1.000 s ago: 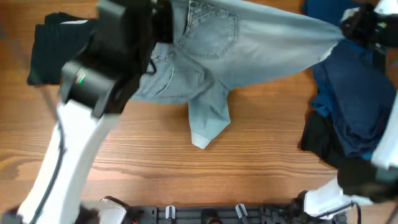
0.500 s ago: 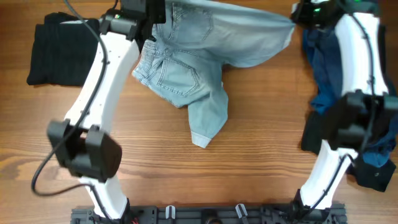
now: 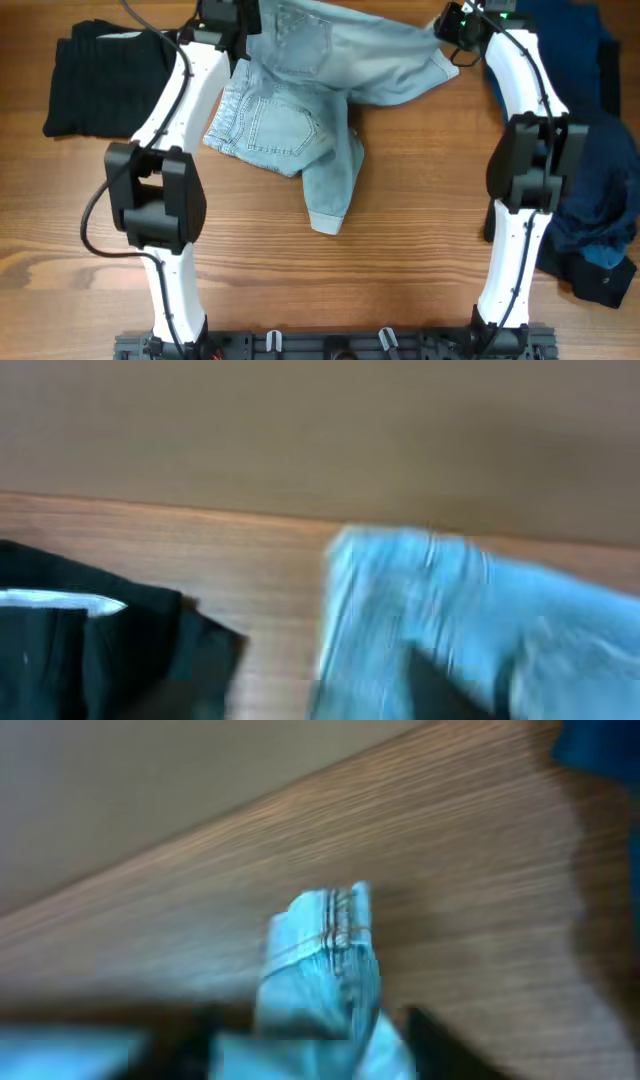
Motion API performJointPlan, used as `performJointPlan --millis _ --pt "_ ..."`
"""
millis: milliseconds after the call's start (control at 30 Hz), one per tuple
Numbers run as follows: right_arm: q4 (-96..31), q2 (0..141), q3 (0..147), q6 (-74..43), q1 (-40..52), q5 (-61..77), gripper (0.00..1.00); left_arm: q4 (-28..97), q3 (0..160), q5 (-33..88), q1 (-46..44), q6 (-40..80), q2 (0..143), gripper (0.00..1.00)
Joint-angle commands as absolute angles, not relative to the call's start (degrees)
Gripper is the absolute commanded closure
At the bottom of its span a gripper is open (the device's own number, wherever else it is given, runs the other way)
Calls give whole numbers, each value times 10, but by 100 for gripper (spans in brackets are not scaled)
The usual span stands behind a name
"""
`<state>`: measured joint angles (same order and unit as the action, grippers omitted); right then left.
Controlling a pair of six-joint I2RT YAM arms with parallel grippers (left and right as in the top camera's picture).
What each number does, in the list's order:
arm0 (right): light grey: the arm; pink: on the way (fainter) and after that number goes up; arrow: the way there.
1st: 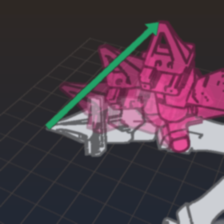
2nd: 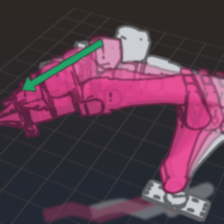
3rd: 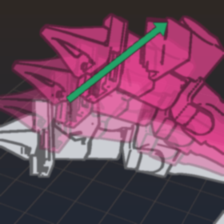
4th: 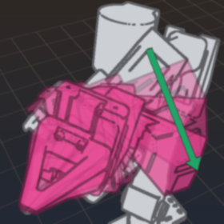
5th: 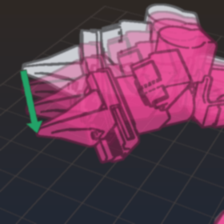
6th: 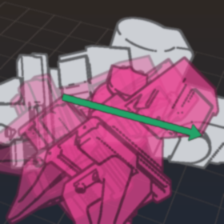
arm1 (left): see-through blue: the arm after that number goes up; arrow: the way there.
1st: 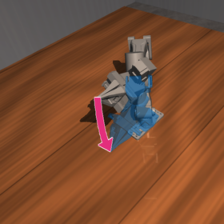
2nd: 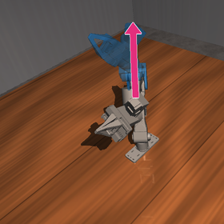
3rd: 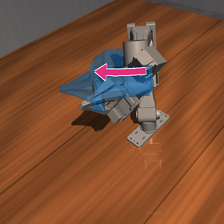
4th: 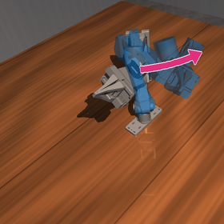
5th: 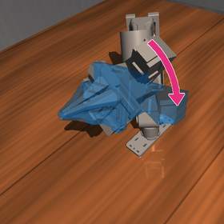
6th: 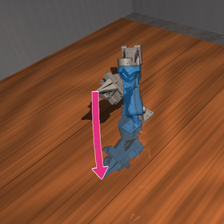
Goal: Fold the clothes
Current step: 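Release the jeans with both grippers, then move both grippers to the middle of the spread jeans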
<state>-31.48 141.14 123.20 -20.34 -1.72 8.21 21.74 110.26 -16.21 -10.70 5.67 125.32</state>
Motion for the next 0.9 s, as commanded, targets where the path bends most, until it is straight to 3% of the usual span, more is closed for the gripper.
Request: performJointPlan --millis 0,167,300,500,667,867 --pt "-302 1407 1237 -209 -22 56 0 194 1118 -180 -84 65 1251 0" --pt "-356 1338 1238 -195 -22 68 0 225 1118 -180 -65 65 1202 0" --pt "-462 1276 1238 -194 -22 113 0 317 1118 -167 -67 88 1147 0" --pt "-673 1211 1237 -167 -7 181 0 492 1118 6 -69 129 1082 0" --pt "-790 1208 1218 -129 58 153 0 620 1117 40 -69 129 1077 0" --pt "-798 1208 1149 -121 157 164 1 681 1099 55 -69 130 1080 0"
